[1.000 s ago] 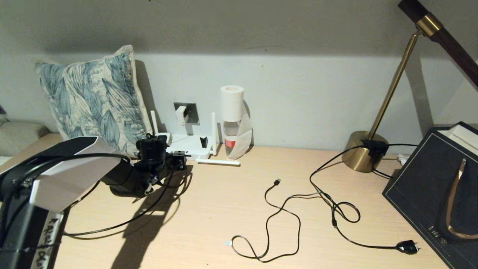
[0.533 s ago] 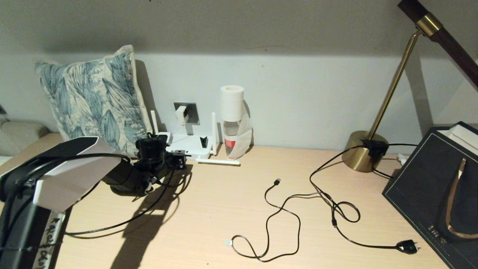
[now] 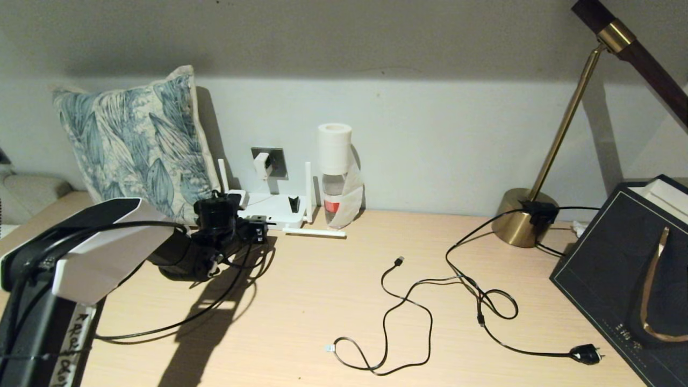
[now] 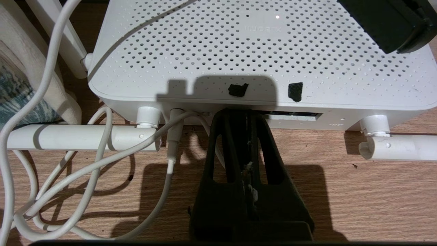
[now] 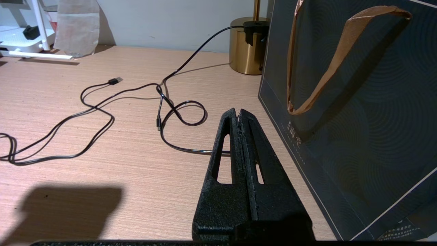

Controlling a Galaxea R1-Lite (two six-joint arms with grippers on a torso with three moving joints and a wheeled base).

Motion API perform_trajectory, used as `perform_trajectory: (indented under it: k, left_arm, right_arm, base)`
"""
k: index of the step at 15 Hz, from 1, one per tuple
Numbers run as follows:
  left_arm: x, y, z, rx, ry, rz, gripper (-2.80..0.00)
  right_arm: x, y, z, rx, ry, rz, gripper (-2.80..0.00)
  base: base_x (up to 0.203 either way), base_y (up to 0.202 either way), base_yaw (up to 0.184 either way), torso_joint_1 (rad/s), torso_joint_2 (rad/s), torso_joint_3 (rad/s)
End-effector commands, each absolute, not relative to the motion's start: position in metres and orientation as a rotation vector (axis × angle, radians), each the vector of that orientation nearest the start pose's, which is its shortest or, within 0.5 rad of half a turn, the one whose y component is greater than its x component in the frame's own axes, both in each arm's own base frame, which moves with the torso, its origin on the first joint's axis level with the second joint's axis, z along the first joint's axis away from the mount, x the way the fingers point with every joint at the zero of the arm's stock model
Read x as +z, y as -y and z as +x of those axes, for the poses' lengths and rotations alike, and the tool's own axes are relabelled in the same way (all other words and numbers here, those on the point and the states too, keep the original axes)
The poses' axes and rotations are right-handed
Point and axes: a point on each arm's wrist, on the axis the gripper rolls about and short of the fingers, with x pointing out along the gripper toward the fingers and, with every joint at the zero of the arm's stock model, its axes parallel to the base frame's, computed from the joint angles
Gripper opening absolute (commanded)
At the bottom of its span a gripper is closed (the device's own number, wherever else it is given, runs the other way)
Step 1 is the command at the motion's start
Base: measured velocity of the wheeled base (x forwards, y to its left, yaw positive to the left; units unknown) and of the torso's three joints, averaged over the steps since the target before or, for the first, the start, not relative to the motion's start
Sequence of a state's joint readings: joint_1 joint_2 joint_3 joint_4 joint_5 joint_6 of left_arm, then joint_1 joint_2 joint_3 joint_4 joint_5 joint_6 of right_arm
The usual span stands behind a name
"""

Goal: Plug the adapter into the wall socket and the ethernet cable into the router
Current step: Plug cable into router interface

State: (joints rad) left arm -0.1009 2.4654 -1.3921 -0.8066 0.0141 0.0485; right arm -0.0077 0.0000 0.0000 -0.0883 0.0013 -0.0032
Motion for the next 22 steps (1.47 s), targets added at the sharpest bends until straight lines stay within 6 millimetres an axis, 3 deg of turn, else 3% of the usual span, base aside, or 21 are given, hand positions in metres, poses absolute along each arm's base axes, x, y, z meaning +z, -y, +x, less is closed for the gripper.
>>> perform_trajectory:
  k: [1, 14, 15, 22]
  left_arm:
    - [0.0399, 0.0481, 0.4814, -0.103, -0.263, 0.064, -2.80]
    - [0.0378, 0.0489, 0.4812, -0.143, -0.253, 0.104, -2.80]
    - [0.0380, 0.0490, 0.4819, -0.144, -0.248, 0.104, 0.00]
    - [0.0452, 0.0490, 0.4736, -0.150, -0.236, 0.097, 0.00]
  right_arm:
    - [0.0749, -0.0002, -0.0204, -0.006, 0.055, -0.003, -2.80]
    - [0.0748, -0.0002, -0.0203, -0.006, 0.052, -0.003, -2.80]
    - [0.0748, -0.0002, -0.0204, -0.006, 0.053, -0.003, -2.80]
    - [0.0749, -0.0002, -0.0203, -0.006, 0.054, -0.003, -2.80]
  base:
    - [0.000, 0.000, 0.000, 0.000, 0.00, 0.000]
    - [0.000, 0.000, 0.000, 0.000, 0.00, 0.000]
    - [0.000, 0.000, 0.000, 0.000, 0.00, 0.000]
    - [0.000, 0.000, 0.000, 0.000, 0.00, 0.000]
